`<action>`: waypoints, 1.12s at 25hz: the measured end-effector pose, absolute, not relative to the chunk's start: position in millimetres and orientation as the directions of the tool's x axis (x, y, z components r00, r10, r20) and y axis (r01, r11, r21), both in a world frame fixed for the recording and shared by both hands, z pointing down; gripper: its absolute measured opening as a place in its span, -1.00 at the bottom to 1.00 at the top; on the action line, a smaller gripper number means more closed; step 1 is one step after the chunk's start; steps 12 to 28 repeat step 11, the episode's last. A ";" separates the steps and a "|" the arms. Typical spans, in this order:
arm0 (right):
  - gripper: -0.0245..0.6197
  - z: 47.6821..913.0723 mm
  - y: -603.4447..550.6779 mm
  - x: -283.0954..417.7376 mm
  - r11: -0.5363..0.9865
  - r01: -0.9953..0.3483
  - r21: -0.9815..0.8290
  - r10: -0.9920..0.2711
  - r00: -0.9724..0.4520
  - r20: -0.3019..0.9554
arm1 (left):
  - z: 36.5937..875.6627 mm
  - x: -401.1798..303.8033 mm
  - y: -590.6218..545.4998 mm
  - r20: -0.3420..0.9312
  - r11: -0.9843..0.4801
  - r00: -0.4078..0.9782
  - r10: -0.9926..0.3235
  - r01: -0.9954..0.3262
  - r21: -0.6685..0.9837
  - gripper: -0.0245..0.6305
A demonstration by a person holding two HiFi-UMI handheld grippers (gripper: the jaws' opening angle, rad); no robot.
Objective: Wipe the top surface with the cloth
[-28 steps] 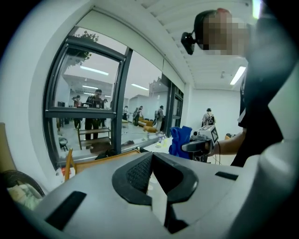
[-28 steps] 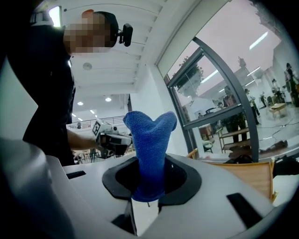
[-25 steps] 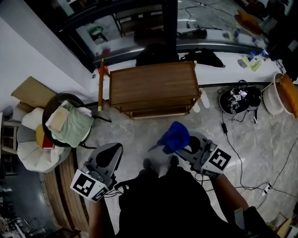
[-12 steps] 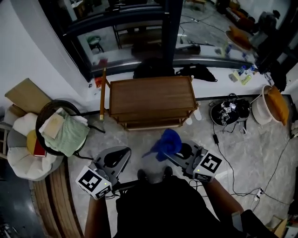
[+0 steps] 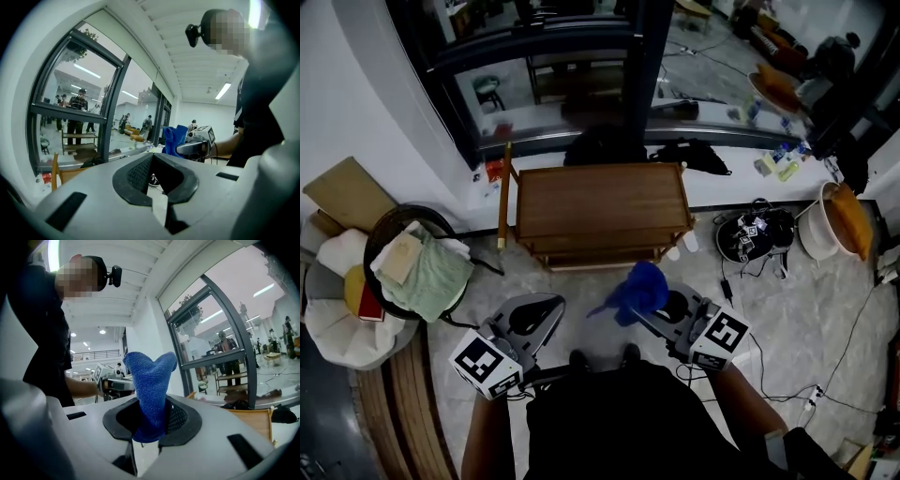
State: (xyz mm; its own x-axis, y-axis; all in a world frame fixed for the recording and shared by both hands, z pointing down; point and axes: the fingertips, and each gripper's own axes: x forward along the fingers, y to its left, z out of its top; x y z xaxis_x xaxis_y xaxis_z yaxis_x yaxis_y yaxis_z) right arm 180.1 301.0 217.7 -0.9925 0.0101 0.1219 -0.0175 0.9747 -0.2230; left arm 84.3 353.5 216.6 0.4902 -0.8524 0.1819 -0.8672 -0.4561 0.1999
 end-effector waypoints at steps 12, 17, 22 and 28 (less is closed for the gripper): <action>-0.61 214.8 289.3 184.3 0.980 -0.022 -0.198 0.003 -0.992 0.124 | 217.2 89.5 338.3 0.180 -0.449 0.480 -0.859 -0.874 0.188 -0.89; -0.61 214.8 289.3 184.3 0.980 -0.022 -0.198 0.003 -0.992 0.124 | 217.2 89.5 338.3 0.180 -0.449 0.480 -0.859 -0.874 0.188 -0.89; -0.61 214.8 289.3 184.3 0.980 -0.022 -0.198 0.003 -0.992 0.124 | 217.2 89.5 338.3 0.180 -0.449 0.480 -0.859 -0.874 0.188 -0.89; -0.61 214.8 289.3 184.3 0.980 -0.022 -0.198 0.003 -0.992 0.124 | 217.2 89.5 338.3 0.180 -0.449 0.480 -0.859 -0.874 0.188 -0.89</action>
